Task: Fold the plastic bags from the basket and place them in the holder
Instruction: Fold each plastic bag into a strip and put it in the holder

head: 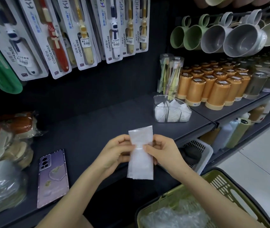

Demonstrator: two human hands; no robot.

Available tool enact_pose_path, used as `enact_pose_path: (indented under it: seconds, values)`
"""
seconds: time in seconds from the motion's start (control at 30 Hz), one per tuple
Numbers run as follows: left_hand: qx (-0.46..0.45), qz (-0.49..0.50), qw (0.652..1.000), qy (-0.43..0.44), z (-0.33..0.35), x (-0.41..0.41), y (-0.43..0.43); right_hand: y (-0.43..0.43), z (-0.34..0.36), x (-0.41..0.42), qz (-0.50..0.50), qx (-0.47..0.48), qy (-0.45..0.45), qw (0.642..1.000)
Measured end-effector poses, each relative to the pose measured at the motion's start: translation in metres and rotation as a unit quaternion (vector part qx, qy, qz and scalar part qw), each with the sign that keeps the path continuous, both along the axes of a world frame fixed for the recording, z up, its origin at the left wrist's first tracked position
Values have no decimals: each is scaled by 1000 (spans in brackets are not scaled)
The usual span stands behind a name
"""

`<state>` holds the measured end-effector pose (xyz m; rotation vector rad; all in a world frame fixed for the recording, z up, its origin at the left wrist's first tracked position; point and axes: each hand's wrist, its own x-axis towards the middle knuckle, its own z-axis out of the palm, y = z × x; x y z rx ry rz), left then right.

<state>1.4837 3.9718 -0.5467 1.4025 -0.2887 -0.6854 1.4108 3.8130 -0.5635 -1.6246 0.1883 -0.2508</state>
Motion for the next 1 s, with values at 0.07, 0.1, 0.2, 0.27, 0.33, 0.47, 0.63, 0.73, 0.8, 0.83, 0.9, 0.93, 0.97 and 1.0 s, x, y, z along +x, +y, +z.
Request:
enact_pose_path:
  seconds: [0.07,0.1,0.2,0.27,0.33,0.47,0.63,0.73,0.8,0.83,0.9,0.93,0.97,1.0]
  values:
    - [-17,-13,998,56,6,2,3,-3,0,-1,-6,-55,-45,997]
    - [-3,-25,997,76,9,4,4,-5,0,-1,-11,-99,-80,992]
    - [86,-94,990,54,12,7,2,-12,-3,1,-21,-197,-175,964]
    - [108,-138,984,23,14,7,-3,-18,-3,3,-32,-233,-208,950]
    - [110,-153,982,3,16,9,-8,-24,-2,1,-35,-258,-221,940]
    - [131,-133,979,-77,17,14,-20,-46,9,-10,25,-181,-132,974]
    - [167,-137,951,-221,19,23,-41,-76,20,-11,50,-33,-8,998]
    - [169,-148,938,-262,20,28,-58,-81,22,-5,-15,-145,11,989]
    - [159,-151,939,-264,21,33,-69,-87,22,-2,-40,-162,-5,986]
    - [153,-157,941,-258,22,35,-74,-92,23,-1,-52,-160,-10,986]
    - [143,-144,947,-248,20,47,-83,-104,25,0,-77,-152,-12,985]
    - [148,-116,949,-254,17,57,-88,-111,27,0,-87,-147,-11,985]
    - [167,-81,945,-270,13,68,-95,-118,30,1,-96,-144,-8,985]
    - [192,-49,936,-289,9,80,-104,-126,31,2,-102,-145,-7,984]
